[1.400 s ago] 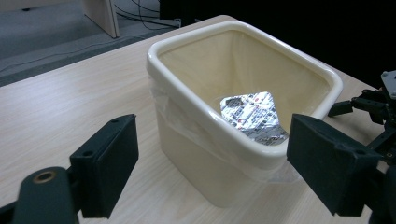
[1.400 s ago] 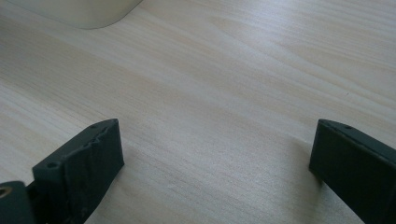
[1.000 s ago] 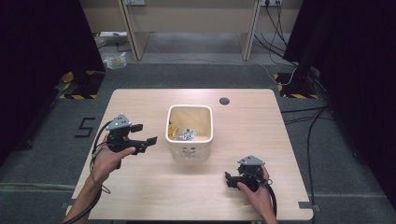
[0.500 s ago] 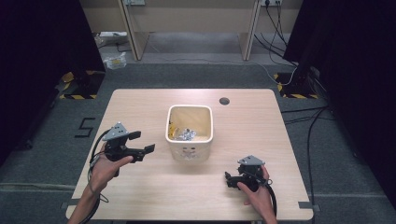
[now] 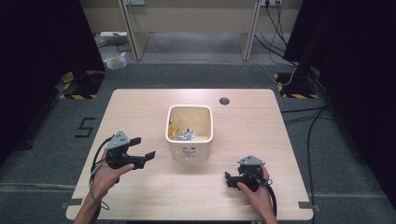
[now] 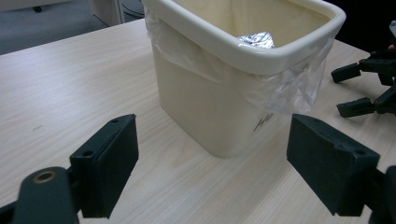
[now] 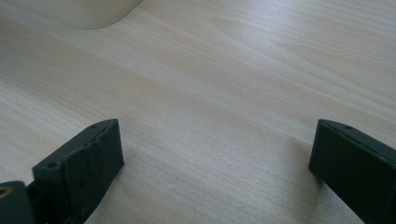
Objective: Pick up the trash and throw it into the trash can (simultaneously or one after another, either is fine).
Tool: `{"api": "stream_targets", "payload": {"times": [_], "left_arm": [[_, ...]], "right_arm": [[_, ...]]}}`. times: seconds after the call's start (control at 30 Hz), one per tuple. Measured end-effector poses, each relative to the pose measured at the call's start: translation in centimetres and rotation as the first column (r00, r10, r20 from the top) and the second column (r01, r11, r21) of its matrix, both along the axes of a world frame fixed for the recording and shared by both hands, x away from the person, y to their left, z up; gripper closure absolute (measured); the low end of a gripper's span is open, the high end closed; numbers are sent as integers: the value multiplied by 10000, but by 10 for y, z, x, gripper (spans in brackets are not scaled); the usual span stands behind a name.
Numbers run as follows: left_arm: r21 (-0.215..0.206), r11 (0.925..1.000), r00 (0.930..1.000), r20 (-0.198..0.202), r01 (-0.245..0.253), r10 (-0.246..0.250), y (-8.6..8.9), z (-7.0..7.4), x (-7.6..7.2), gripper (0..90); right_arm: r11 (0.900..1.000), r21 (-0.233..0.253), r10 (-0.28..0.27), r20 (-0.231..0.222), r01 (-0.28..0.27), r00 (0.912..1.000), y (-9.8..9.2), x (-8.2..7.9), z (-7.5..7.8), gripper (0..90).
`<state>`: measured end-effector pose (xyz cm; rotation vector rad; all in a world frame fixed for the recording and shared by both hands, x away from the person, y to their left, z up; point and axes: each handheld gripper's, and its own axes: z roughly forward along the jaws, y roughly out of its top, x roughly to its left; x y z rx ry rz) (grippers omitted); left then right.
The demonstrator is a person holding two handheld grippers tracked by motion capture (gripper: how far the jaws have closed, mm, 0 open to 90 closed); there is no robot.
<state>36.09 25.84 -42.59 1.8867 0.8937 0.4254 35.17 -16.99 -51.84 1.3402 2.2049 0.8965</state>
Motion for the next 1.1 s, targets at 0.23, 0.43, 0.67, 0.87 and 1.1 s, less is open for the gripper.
{"api": "stream_targets", "payload": {"times": [0.23,0.43,0.67,0.87,1.1], "left_arm": [[-19,10000,10000,-2,64,-64,-3,-10,-5,161],[8,9998,9997,-159,174,-174,-4,-23,-7,161],[-62,9999,9993,-352,153,-155,-1,-34,-10,161],[-41,9998,9987,-461,192,-194,-1,-42,-12,161],[41,9997,9973,-702,228,-225,0,-52,-14,161]], "right_arm": [[10000,3,-2,0,2,10000,0,0,0,30],[10000,1,-2,2,2,10000,0,0,0,30],[10000,1,-2,-1,2,10000,0,0,0,30],[10000,1,-2,0,2,10000,0,0,0,30],[10000,1,-1,1,1,10000,0,0,0,30]]}}
